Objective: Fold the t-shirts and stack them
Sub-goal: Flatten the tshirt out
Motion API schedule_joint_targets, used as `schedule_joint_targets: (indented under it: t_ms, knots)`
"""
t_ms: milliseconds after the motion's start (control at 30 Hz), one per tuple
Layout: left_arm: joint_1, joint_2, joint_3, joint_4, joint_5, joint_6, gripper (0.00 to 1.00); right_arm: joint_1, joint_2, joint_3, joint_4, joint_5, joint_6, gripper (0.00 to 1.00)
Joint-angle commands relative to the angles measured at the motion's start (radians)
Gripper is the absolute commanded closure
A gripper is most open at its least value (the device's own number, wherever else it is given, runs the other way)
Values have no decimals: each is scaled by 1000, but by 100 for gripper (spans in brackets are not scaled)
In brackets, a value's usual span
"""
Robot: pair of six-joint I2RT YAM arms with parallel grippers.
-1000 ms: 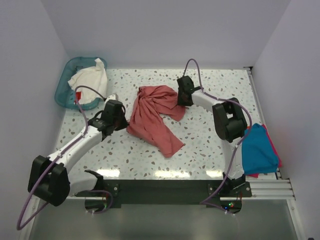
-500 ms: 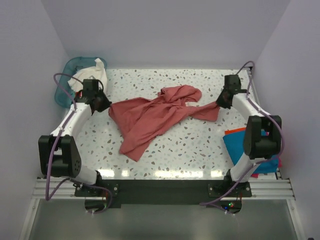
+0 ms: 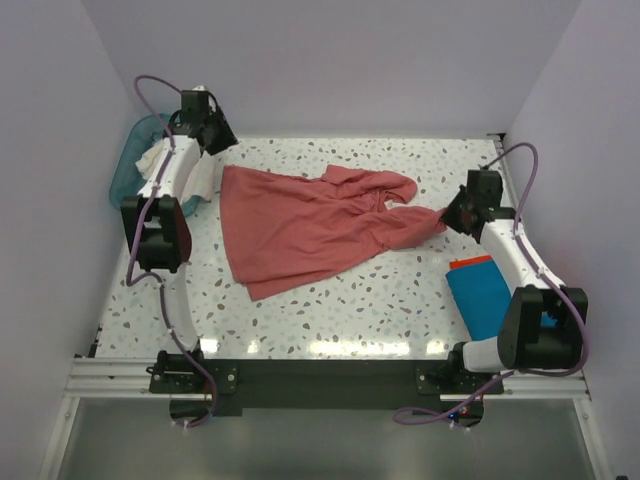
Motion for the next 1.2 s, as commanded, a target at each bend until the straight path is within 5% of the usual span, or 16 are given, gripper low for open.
schedule_joint_targets:
  t_ms: [0, 133, 233, 367, 567, 767, 1167]
  knots:
    - [5, 40, 155, -27, 80, 61, 55, 0, -74, -96, 65, -75, 40, 100]
    - [-30, -54, 84, -34, 79, 55, 43, 0, -120, -184, 81, -71, 49, 100]
    - [-100, -262, -186, 19, -36, 21, 43, 0, -126, -204, 72, -68, 45, 100]
    - [-185, -570, -673, 94, -206, -82, 53, 0, -124, -210, 78, -77, 43, 100]
    - [-327, -966, -1157, 88, -303, -309, 68, 0, -115, -213, 90, -117, 49, 100]
    - [-464, -1092, -1352, 32, -385, -507, 71, 0, -117, -215, 98, -123, 51, 100]
    - [-525, -943, -1360, 76, -343, -554, 64, 0, -97, -225, 104, -120, 43, 100]
